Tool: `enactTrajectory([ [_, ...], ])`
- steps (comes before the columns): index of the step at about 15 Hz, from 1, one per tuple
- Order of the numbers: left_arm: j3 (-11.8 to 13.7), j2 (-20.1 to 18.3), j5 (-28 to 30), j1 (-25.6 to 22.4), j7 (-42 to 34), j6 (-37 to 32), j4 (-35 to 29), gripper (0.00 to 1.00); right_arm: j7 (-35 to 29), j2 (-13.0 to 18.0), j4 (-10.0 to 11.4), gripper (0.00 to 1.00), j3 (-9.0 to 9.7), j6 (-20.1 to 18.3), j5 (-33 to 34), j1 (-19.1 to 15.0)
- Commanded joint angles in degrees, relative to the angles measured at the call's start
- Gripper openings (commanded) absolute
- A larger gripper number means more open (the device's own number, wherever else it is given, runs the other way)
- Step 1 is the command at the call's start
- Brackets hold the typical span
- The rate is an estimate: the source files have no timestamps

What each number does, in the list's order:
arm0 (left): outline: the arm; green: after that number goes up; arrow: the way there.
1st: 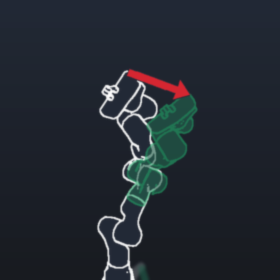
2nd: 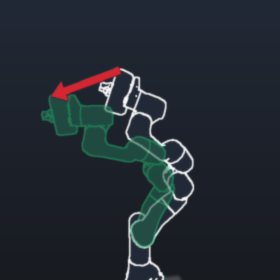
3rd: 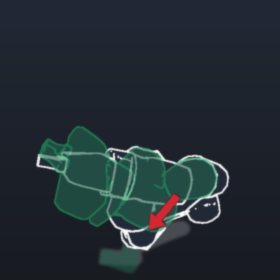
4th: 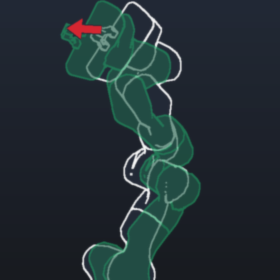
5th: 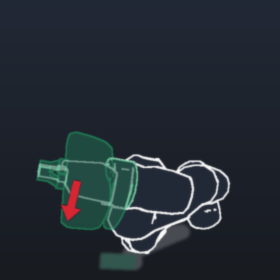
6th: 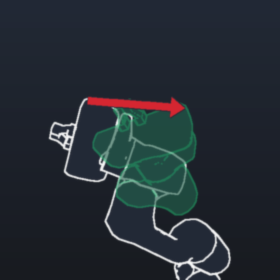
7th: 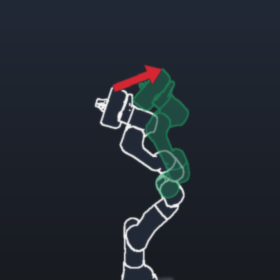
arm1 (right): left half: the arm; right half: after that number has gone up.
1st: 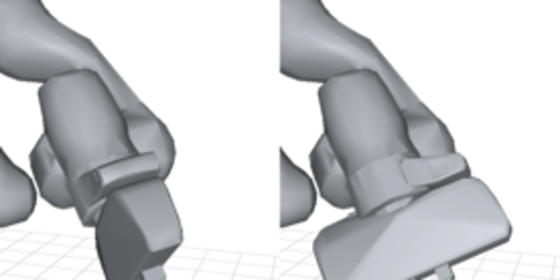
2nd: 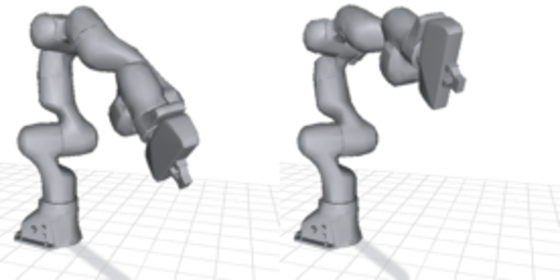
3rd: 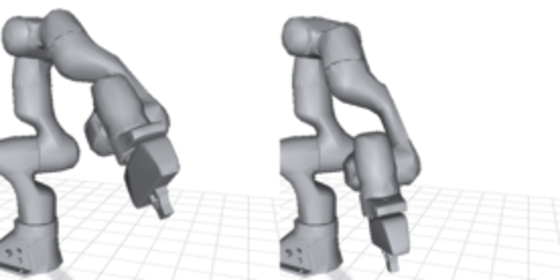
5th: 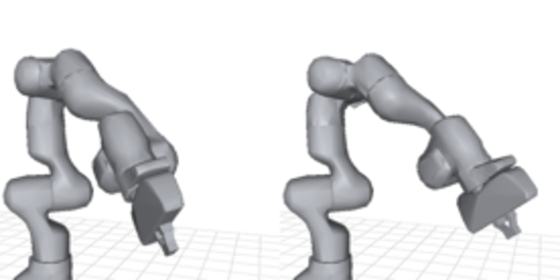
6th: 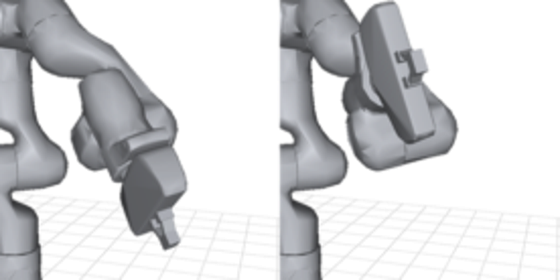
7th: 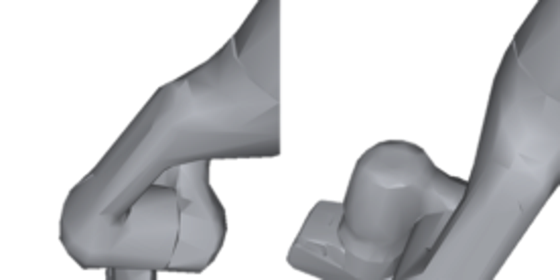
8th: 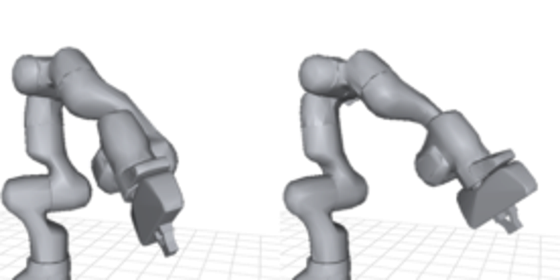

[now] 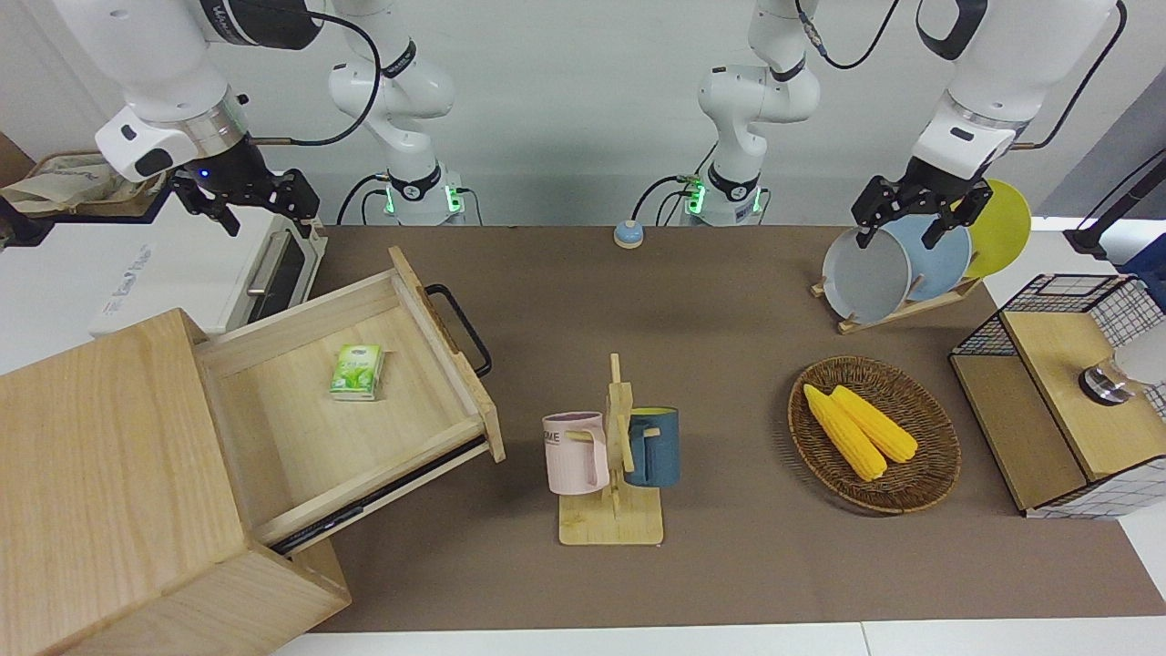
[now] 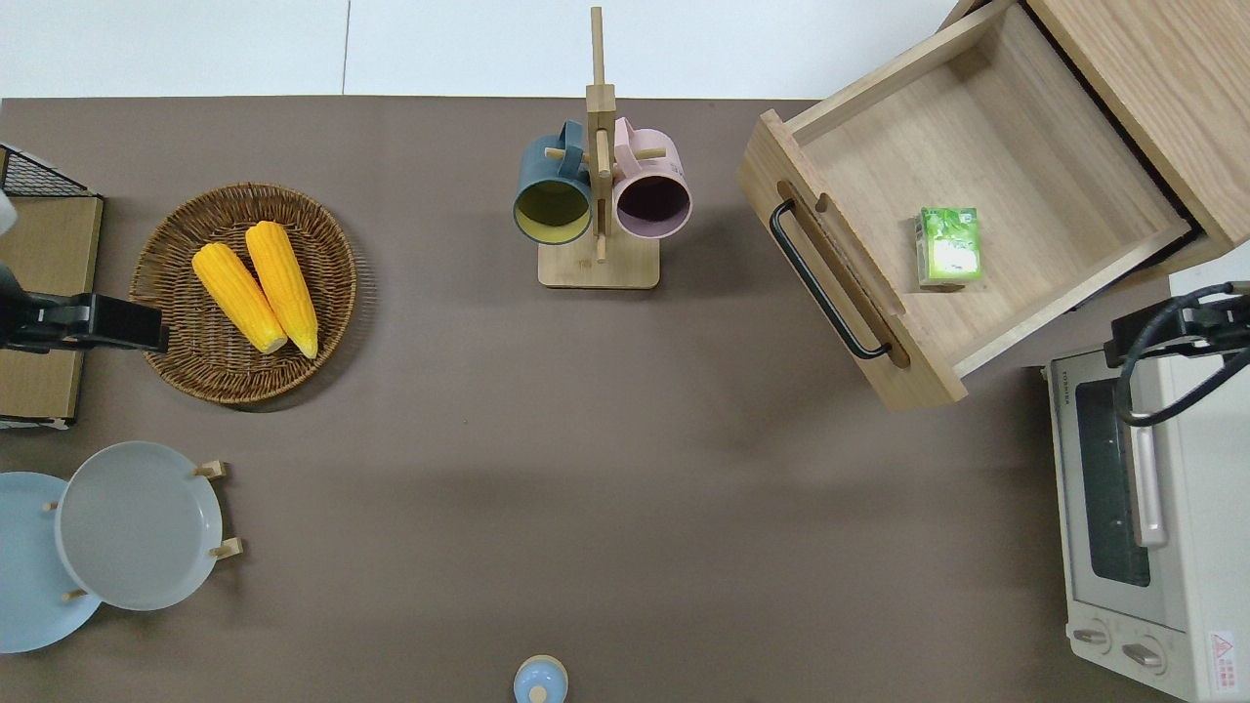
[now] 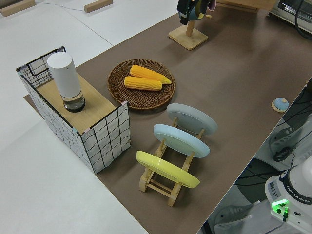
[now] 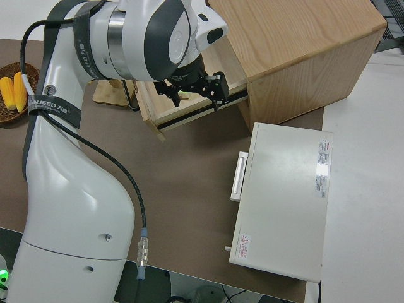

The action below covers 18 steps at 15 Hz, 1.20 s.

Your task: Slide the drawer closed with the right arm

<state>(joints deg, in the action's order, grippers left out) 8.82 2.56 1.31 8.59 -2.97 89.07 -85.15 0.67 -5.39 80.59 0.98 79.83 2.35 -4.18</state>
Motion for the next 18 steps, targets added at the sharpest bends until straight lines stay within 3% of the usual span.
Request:
enactTrajectory([
  [1, 0.93, 0.69, -0.78, 0.99, -0.37, 0.05, 1.12, 1.0, 1.52, -0.06, -0.08, 0.99, 0.69, 0.67, 0.29, -0.66],
  [11, 0.93, 0.69, -0.78, 0.99, -0.37, 0.05, 1.12, 1.0, 2.49, 0.21, -0.43, 0.987, 1.13, 0.85, 0.11, 0.13],
  [12, 0.93, 0.69, -0.78, 0.99, -0.37, 0.05, 1.12, 1.0, 2.14, 0.64, -0.17, 0.99, 0.61, 1.98, 0.11, 1.26],
  [15, 0.93, 0.69, -0.87, 0.99, -0.37, 0.05, 1.12, 1.0, 1.79, 1.52, 0.45, 0.99, -3.51, 2.08, 0.11, 5.31],
  [16, 0.93, 0.69, -0.87, 0.99, -0.37, 0.05, 1.12, 1.0, 1.87, 1.7, 0.71, 0.983, -3.61, 1.99, -0.15, 5.32],
  [17, 0.93, 0.69, -0.78, 0.99, -0.37, 0.05, 1.12, 1.0, 1.96, 1.7, 0.71, 0.882, -3.62, 1.82, -0.16, 5.32],
  [18, 0.93, 0.69, -0.78, 0.99, -0.37, 0.05, 1.12, 1.0, 2.31, 1.7, 0.71, 0.618, -3.62, 1.56, -0.07, 5.23],
])
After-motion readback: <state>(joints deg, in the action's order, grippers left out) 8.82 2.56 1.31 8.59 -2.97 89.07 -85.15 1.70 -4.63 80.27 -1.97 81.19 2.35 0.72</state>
